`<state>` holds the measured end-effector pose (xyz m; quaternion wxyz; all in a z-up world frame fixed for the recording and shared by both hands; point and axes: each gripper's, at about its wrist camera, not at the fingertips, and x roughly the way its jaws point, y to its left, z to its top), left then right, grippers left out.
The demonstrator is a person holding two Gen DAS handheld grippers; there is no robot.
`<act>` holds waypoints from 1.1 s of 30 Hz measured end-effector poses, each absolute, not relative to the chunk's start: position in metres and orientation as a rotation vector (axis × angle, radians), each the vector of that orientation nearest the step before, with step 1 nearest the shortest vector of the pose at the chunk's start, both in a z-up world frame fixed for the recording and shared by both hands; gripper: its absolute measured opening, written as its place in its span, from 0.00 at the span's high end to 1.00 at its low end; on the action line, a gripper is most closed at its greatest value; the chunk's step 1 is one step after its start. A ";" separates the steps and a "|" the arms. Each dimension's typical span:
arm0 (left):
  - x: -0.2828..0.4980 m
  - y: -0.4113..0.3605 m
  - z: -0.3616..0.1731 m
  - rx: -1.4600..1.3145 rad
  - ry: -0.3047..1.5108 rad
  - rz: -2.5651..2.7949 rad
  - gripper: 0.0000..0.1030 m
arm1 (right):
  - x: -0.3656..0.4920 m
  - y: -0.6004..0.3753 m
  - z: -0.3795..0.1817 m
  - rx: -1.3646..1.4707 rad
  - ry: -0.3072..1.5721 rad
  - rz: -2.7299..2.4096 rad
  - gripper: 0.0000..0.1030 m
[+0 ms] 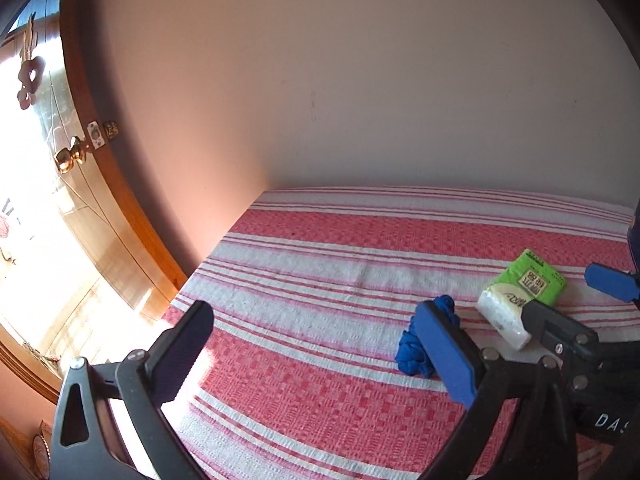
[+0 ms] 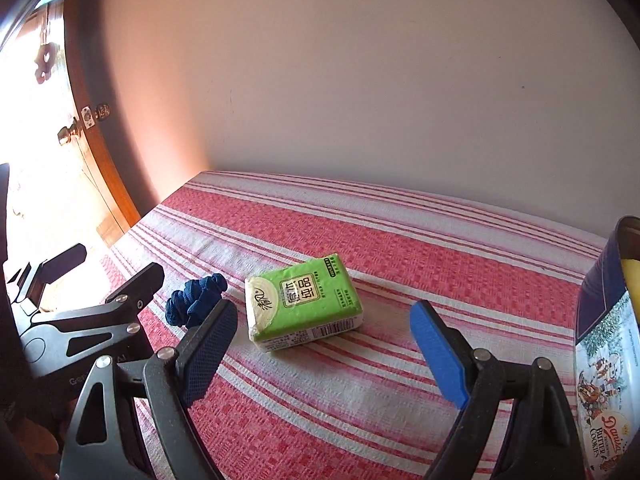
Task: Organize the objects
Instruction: 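Grasp the green tissue pack with the right tool while the left tool grasps the blue cloth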
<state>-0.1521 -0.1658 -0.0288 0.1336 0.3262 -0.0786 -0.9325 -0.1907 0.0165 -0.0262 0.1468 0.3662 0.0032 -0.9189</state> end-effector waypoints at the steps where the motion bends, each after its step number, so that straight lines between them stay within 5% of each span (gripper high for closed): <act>1: -0.153 -0.166 -0.030 0.951 -0.251 -2.692 0.01 | -0.197 0.014 -0.029 1.080 0.022 -2.636 0.13; 5: -0.158 -0.180 -0.033 1.018 -0.154 -2.702 0.01 | -0.214 0.008 -0.041 1.179 0.017 -2.574 0.19; 6: -0.158 -0.182 -0.033 1.021 -0.134 -2.710 0.01 | -0.216 0.008 -0.043 1.195 0.014 -2.554 0.30; 19: -0.163 -0.141 -0.041 1.154 -0.107 -2.893 0.00 | -0.171 0.075 -0.025 1.030 -0.323 -2.729 0.32; 33: -0.185 -0.138 -0.061 1.394 0.006 -2.847 0.36 | -0.164 0.077 -0.020 1.044 -0.315 -2.742 0.32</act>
